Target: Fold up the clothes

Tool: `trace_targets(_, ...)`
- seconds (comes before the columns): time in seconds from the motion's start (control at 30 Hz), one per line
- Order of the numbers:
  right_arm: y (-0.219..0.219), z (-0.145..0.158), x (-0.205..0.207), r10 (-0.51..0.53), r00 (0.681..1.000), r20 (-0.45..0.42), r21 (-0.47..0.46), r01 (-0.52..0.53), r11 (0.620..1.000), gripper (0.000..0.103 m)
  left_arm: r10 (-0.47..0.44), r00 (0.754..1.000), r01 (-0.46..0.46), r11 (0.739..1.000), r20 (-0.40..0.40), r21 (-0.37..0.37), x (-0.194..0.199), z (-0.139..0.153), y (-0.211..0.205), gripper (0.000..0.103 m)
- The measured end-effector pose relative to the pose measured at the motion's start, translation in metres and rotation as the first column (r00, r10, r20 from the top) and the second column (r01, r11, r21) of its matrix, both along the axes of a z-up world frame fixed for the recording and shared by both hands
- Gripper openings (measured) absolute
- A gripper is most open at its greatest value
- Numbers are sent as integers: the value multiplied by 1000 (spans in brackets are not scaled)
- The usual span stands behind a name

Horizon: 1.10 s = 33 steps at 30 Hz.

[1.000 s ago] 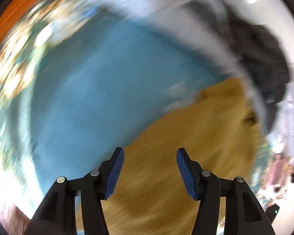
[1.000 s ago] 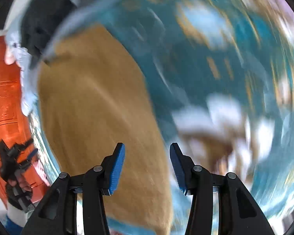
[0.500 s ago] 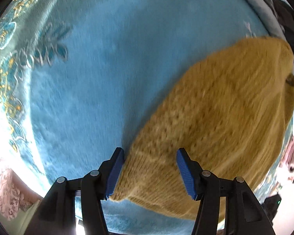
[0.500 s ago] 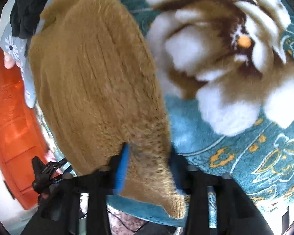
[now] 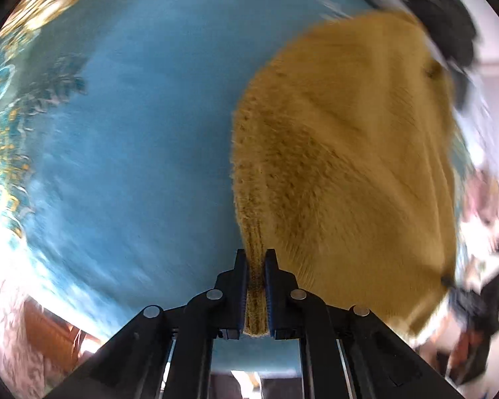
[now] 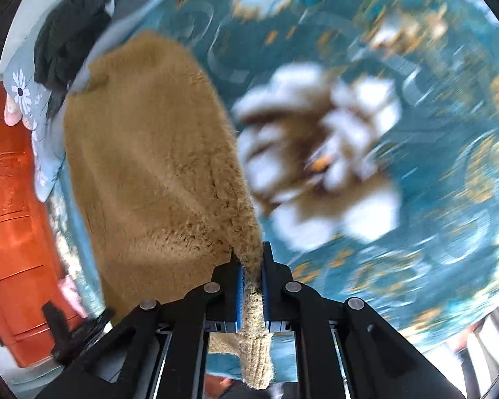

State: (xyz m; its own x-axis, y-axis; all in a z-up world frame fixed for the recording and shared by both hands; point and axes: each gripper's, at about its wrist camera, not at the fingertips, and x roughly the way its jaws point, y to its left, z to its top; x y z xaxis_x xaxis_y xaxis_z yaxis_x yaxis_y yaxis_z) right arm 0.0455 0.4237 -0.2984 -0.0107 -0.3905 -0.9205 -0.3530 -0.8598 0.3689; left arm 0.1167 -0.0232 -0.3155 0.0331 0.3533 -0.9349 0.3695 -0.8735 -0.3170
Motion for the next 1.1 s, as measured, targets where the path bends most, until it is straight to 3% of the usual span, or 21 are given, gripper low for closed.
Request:
trace_targets(0.13,20,-4,-1,35,999,38,80,-38,996,9,23,999,-22,1000,46,-16,29,-13,22,10)
trace_targets(0.2,19,-17,5,51,995,81,89,-58,994,9,79,994,-76,996,80,-41,35,-26,21,10)
trace_targets(0.3,16,-29,10,48,993,111,88,-58,994,9,88,991,-83,995,104,-48,31,-30,28,10)
trace_targets(0.47,18,-23,2,71,992,108,67,-79,995,11,45,994,-44,999,103,-7,18,-13,42,16)
trace_targets(0.57,22,-11,-8,92,992,90,63,-98,993,21,83,994,-84,996,66,9,1,9,43,27)
trace_targets(0.67,31,1,-32,75,996,37,52,-77,996,27,128,992,-127,991,-9,33,-33,32,42,39)
trace_targets(0.83,45,20,-74,45,998,-52,32,-43,999,30,152,982,-147,988,-111,54,-141,44,56,42)
trace_targets(1.0,40,20,-99,56,995,-82,17,-54,998,35,173,977,-161,982,-123,102,-250,19,31,52)
trace_targets(1.1,30,13,-110,75,994,-82,11,-75,997,37,166,982,-158,983,-84,98,-275,-10,51,52)
